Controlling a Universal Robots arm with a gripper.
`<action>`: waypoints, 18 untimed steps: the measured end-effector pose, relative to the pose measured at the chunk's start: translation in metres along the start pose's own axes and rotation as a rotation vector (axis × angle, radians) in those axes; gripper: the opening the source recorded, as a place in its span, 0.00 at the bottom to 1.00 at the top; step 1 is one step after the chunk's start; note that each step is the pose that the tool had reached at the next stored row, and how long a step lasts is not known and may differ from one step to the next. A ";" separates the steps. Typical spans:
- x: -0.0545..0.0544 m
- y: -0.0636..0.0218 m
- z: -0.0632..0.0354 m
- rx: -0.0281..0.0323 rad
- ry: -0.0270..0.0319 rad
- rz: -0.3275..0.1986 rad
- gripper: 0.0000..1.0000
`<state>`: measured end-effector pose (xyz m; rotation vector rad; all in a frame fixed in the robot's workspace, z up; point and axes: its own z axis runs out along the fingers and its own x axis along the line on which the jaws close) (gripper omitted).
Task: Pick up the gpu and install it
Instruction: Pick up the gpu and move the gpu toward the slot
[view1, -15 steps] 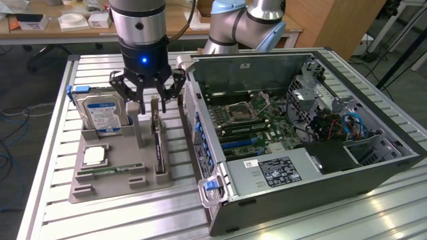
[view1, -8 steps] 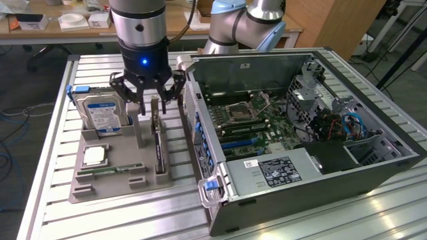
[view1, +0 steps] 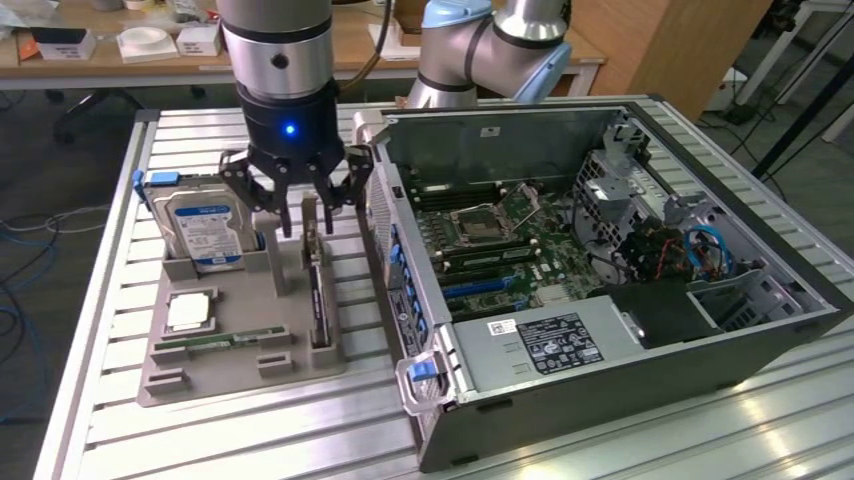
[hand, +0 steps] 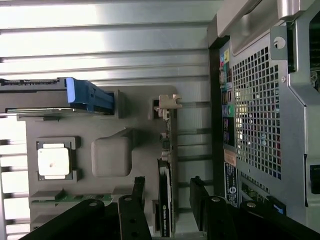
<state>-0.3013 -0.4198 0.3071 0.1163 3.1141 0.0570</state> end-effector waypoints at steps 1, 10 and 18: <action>0.000 -0.0008 0.0001 0.0009 0.0000 0.000 0.49; -0.001 -0.0071 0.0011 0.0078 -0.0005 0.000 0.49; -0.001 -0.0097 0.0025 0.0125 -0.0007 0.000 0.49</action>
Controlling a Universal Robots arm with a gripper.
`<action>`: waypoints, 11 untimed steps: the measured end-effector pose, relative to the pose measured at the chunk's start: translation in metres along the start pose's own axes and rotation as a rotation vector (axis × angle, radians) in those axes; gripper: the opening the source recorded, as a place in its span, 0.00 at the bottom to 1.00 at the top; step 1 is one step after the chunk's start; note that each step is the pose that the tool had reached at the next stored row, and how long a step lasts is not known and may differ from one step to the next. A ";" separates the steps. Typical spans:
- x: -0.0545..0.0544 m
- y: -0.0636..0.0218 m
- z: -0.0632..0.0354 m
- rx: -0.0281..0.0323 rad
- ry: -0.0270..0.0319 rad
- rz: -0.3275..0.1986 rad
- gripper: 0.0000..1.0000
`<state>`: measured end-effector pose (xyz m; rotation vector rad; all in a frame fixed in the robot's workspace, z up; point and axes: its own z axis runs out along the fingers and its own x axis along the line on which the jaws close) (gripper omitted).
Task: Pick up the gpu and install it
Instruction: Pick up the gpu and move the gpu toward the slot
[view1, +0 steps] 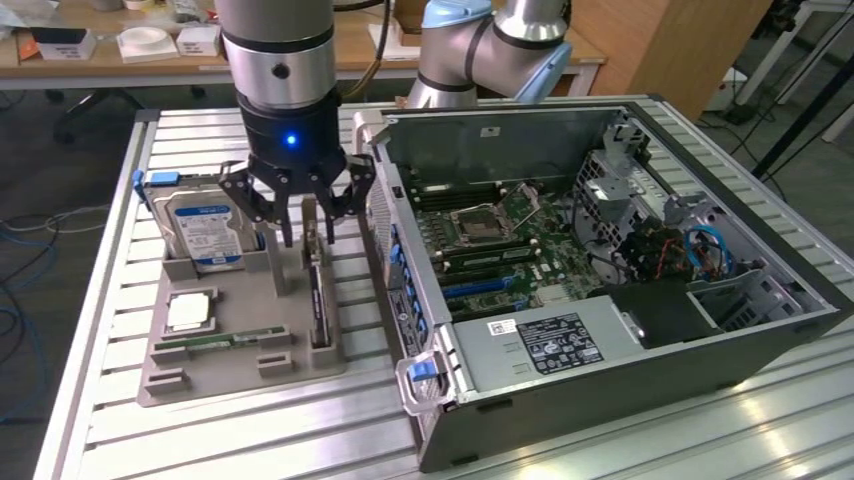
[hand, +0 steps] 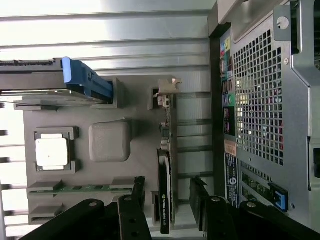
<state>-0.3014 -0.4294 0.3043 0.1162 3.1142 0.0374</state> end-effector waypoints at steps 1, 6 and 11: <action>0.000 -0.0002 0.0002 0.0005 0.0000 0.000 0.49; 0.000 -0.0012 0.0013 0.0024 -0.0003 0.000 0.49; 0.000 -0.0016 0.0024 0.0031 -0.0002 0.000 0.49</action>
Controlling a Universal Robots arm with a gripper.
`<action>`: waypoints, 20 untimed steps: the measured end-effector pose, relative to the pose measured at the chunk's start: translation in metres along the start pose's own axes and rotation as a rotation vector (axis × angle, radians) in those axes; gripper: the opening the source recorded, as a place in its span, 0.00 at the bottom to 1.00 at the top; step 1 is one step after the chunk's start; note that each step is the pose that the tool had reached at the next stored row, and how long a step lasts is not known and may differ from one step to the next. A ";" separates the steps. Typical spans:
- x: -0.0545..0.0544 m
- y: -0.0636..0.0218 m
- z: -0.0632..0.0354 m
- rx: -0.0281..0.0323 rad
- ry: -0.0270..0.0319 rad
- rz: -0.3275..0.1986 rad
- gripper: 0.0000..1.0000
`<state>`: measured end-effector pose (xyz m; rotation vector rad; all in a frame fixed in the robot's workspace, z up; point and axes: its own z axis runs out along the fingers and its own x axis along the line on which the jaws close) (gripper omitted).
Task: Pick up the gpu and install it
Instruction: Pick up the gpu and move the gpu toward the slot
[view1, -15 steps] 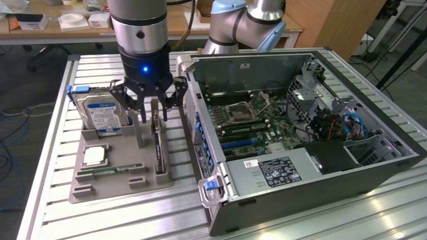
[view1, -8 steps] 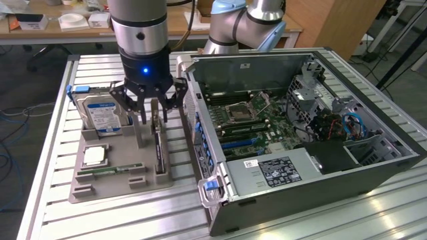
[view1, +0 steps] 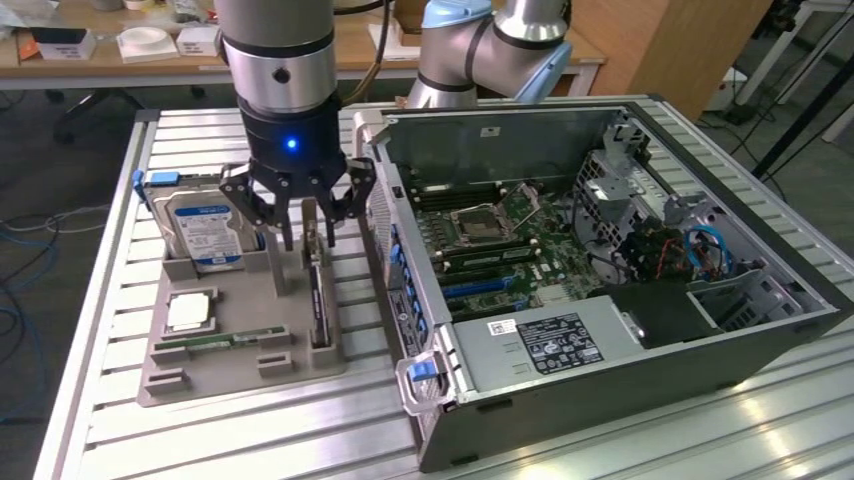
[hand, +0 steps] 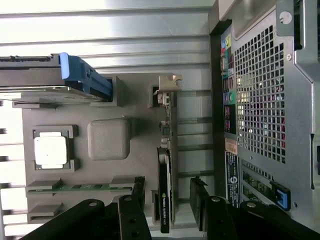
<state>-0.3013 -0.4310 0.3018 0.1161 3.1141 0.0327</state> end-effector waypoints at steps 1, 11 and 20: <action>0.000 0.0000 0.0004 -0.0002 -0.0002 0.000 0.49; 0.000 -0.0008 0.0093 0.0011 -0.0003 0.000 0.49; 0.000 -0.0075 0.0196 0.0023 -0.0003 0.000 0.49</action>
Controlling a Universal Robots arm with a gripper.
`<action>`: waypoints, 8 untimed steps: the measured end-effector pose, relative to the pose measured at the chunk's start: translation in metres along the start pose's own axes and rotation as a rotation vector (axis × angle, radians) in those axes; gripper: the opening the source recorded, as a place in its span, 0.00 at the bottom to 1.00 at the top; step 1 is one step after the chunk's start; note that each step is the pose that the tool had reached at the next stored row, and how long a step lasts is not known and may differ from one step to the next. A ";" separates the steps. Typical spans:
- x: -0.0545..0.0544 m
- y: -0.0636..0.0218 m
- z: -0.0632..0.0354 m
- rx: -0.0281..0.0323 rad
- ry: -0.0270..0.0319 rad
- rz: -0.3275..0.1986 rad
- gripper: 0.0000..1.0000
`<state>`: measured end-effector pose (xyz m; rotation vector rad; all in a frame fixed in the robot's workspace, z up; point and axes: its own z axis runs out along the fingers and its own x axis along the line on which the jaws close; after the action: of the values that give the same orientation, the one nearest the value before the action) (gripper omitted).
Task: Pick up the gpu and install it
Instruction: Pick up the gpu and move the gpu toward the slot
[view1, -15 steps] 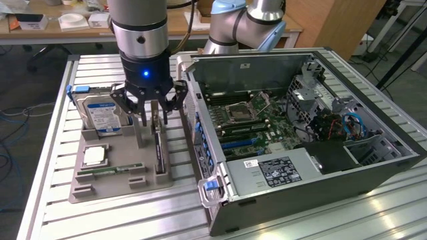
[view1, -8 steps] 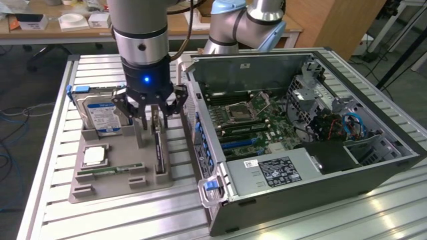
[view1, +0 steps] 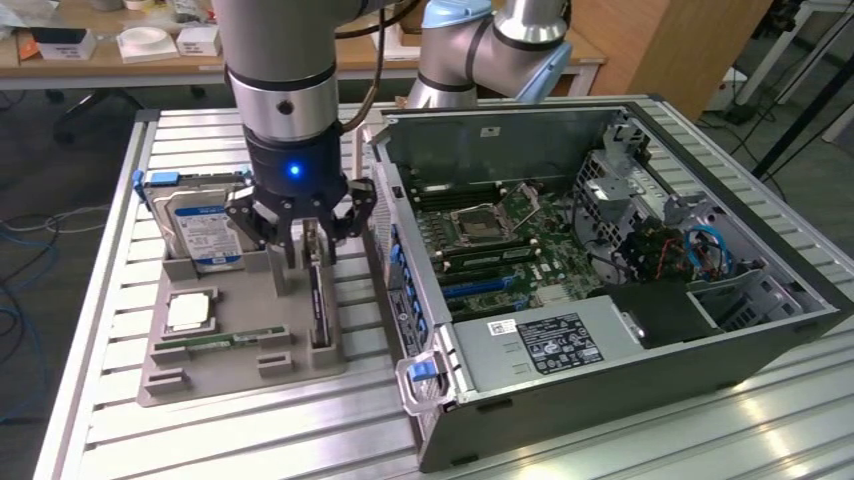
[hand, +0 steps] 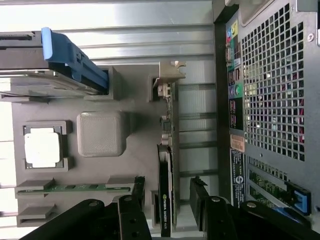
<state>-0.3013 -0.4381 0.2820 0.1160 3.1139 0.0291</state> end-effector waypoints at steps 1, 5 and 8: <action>0.000 -0.0007 0.0008 0.0002 0.0000 0.000 0.49; 0.000 -0.0033 0.0047 0.0003 0.0000 0.000 0.49; 0.000 -0.0037 0.0085 0.0003 0.0000 0.000 0.49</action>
<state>-0.3014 -0.4416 0.2735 0.1163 3.1140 0.0286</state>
